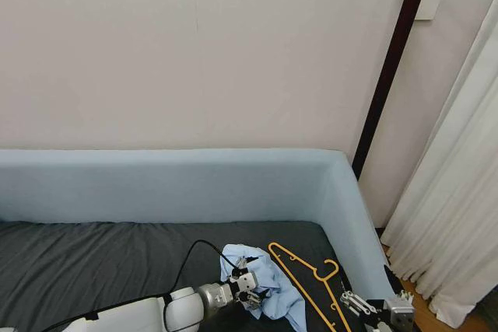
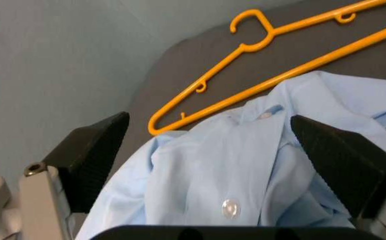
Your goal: Pick up the clothes from the sofa and hang them on the clothes hanger.
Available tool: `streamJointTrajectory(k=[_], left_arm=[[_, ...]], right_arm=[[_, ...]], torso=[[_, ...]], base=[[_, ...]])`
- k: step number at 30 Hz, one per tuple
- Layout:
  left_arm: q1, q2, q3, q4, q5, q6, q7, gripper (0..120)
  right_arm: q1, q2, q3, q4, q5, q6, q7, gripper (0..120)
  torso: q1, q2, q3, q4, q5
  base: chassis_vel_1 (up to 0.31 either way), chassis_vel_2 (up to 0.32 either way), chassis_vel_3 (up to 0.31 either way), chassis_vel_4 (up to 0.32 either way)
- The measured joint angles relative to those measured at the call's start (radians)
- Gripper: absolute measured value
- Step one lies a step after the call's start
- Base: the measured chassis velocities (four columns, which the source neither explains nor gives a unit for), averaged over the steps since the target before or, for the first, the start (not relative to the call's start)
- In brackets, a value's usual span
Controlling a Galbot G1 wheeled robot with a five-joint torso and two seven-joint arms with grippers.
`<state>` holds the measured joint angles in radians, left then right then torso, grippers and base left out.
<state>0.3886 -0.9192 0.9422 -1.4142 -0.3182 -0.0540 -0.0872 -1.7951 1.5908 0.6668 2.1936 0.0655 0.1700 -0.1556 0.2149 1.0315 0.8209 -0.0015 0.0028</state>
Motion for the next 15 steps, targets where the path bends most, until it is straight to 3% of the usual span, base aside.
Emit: streamJointTrajectory(k=[9,15], left_arm=[[0.016,-0.082,-0.001,0.097,0.003,-0.027,0.008,90],[0.031,-0.141,-0.005,0.179,0.025,-0.035,0.012,67]], right_arm=[[0.001,-0.003,-0.006,0.001,0.001,0.001,0.000,100],[0.003,-0.011,-0.003,0.005,0.016,-0.003,0.005,100]], torso=[[0.000,0.000,0.000,0.0001,0.0001],[0.000,0.000,0.000,0.0000,0.0000]], base=[[0.000,0.000,0.000,0.000],[0.000,0.000,0.000,0.000]])
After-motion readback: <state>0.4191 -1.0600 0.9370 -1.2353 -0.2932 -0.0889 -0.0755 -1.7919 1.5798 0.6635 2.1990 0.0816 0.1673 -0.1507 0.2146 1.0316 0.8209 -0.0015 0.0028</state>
